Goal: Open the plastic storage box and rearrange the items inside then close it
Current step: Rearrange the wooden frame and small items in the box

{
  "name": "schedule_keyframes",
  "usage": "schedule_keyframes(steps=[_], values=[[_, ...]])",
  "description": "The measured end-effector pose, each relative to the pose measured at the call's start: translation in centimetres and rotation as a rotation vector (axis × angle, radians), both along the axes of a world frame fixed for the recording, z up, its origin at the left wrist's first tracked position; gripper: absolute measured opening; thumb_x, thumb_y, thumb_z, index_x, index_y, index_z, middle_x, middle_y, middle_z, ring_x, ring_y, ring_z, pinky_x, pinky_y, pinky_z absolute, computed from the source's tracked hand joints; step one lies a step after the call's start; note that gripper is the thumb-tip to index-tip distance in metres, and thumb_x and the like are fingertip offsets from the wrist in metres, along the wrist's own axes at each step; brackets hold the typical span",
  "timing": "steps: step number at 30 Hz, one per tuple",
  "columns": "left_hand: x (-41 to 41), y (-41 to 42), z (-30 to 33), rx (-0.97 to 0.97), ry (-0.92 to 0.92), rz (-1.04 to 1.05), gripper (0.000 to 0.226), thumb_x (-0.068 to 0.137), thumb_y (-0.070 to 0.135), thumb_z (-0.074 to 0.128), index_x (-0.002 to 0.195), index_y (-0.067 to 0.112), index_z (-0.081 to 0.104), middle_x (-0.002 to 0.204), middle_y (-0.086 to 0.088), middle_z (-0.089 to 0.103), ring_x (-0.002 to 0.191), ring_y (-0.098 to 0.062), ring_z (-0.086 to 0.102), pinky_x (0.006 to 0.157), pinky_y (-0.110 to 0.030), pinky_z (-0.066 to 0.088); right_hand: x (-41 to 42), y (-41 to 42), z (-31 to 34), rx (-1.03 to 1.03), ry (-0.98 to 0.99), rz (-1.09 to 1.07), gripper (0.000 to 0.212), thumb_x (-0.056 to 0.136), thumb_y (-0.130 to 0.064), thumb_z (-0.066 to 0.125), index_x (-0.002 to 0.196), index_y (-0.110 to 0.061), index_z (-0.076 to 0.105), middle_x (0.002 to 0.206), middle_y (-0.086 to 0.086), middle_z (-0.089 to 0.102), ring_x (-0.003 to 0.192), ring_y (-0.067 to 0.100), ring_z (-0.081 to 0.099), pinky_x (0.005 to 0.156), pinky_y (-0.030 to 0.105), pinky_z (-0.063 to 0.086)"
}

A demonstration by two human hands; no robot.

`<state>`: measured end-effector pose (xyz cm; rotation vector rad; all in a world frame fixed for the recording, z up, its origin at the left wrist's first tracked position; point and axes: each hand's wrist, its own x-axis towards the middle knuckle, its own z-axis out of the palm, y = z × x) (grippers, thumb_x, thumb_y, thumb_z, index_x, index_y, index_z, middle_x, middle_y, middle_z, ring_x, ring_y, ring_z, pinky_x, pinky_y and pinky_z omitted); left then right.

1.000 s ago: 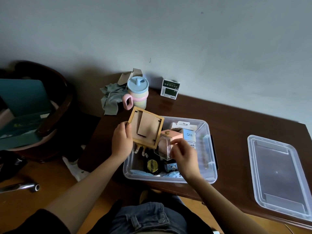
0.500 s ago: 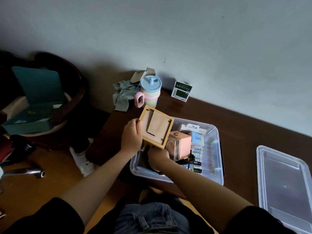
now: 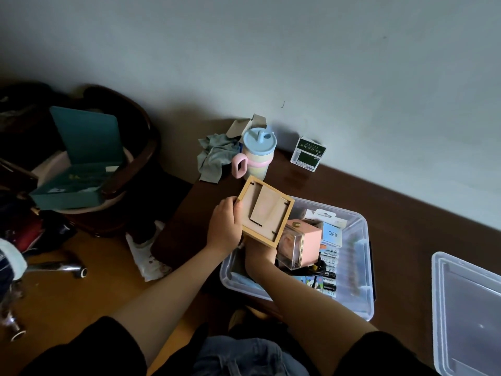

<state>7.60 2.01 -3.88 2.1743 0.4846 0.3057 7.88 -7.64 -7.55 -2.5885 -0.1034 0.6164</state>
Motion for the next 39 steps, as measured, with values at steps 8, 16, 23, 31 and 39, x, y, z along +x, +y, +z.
schedule_keyframes(steps=[8, 16, 23, 31, 39], values=[[0.1, 0.1, -0.1, 0.001, 0.014, 0.000, 0.032, 0.102, 0.021, 0.035, 0.119, 0.004, 0.055, 0.109, -0.008, 0.060, 0.101, -0.019, 0.055, 0.083, -0.026, 0.042, 0.0, -0.6, -1.1, -0.242, -0.063, 0.228, 0.026, 0.098, -0.019, 0.036, 0.107, -0.014, 0.060, 0.112, 0.008, 0.064, 0.109, 0.026, 0.060, 0.077, 0.029, 0.041], [0.1, 0.2, 0.2, 0.002, 0.028, -0.008, 0.031, 0.102, 0.022, 0.034, 0.117, 0.005, 0.056, 0.109, -0.008, 0.060, 0.100, -0.019, 0.055, 0.083, -0.029, 0.044, -0.2, 0.6, -1.2, -0.288, 0.116, 0.245, 0.030, 0.099, -0.010, 0.041, 0.126, -0.003, 0.053, 0.129, 0.013, 0.056, 0.120, 0.026, 0.053, 0.078, 0.005, 0.042], [0.0, 0.2, 0.2, 0.014, 0.002, -0.016, 0.030, 0.102, 0.021, 0.035, 0.115, 0.004, 0.057, 0.106, -0.009, 0.060, 0.098, -0.018, 0.056, 0.081, -0.026, 0.043, 0.1, 0.4, -1.1, -0.354, 0.109, 0.372, 0.031, 0.096, -0.014, 0.046, 0.124, -0.005, 0.057, 0.122, 0.012, 0.060, 0.113, 0.030, 0.057, 0.084, 0.035, 0.048], [0.0, 0.2, 0.3, 0.010, -0.004, -0.024, 0.031, 0.102, 0.021, 0.034, 0.115, 0.004, 0.057, 0.104, -0.009, 0.060, 0.096, -0.018, 0.057, 0.081, -0.030, 0.048, 0.1, -0.8, -0.8, -0.428, 0.033, 0.569, 0.030, 0.095, -0.013, 0.049, 0.123, -0.003, 0.054, 0.122, 0.013, 0.059, 0.113, 0.030, 0.057, 0.088, 0.035, 0.047], [0.2, 0.1, 0.2, -0.052, 0.046, 0.033, 0.032, 0.102, 0.023, 0.036, 0.119, 0.005, 0.056, 0.108, -0.007, 0.060, 0.097, -0.013, 0.053, 0.079, -0.024, 0.039, -0.3, -5.9, 3.0, -0.021, -0.058, 0.665, 0.022, 0.089, -0.037, 0.059, 0.107, -0.024, 0.062, 0.106, -0.003, 0.068, 0.094, 0.018, 0.064, 0.077, 0.029, 0.050]])
